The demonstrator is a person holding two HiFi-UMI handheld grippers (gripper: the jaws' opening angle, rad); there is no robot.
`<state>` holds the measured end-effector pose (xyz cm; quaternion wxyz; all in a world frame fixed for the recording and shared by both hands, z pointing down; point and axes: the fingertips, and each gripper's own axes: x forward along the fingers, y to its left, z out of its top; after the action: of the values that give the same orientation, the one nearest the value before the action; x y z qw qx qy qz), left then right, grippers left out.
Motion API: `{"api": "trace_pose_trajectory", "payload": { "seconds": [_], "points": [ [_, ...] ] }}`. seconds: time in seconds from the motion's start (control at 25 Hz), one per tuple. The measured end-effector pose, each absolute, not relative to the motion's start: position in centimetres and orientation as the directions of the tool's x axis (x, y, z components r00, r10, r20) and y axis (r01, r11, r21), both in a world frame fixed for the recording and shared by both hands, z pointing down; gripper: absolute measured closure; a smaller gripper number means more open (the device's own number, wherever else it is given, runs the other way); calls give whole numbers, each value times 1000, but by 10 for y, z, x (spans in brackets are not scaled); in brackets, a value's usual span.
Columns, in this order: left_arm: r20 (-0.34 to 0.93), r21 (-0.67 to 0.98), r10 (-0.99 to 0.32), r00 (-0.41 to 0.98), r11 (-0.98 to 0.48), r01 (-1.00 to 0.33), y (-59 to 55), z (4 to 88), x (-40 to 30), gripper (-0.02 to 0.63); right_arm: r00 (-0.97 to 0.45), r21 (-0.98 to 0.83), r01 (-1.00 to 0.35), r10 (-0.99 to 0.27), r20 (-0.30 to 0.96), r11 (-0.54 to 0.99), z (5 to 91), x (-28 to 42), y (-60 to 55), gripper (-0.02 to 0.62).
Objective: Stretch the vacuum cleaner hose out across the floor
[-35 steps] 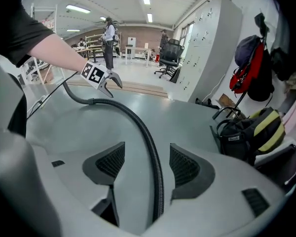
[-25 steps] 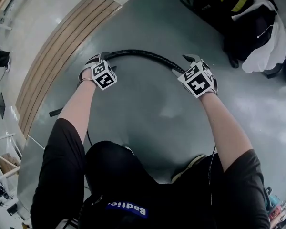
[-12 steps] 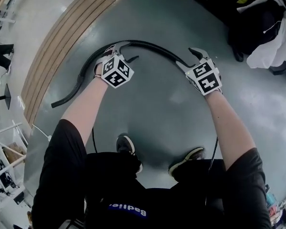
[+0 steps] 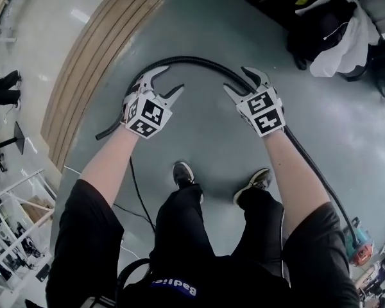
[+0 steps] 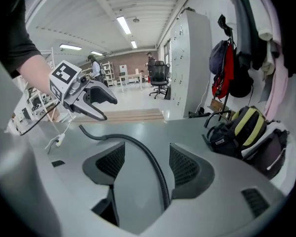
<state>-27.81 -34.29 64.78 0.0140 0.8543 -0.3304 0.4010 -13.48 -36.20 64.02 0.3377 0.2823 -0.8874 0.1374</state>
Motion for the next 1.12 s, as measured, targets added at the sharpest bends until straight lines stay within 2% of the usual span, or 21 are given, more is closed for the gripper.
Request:
{"api": "trace_pose_trajectory", "payload": {
  "seconds": [0.44,0.76,0.96,1.12],
  "points": [
    [558,-86,-631,539,-690,-719,-211,386,-248,342,-653,-135,-581,-361,666,803,389,-128,-196,327],
    [423,-95,-571,704,-800,-592,-99,174,-230,342,-592,-74,-706,-529,607,704,188,-112,-79,327],
    [384,-149,-545,746,-833,-532,-33,105,-209,342,-591,-83,-743,-593,546,664,130,-96,-15,327],
    [332,-159,-591,736,-804,-574,40,65,-184,342,-623,-67,-717,-595,509,694,105,-77,49,327]
  ]
}}
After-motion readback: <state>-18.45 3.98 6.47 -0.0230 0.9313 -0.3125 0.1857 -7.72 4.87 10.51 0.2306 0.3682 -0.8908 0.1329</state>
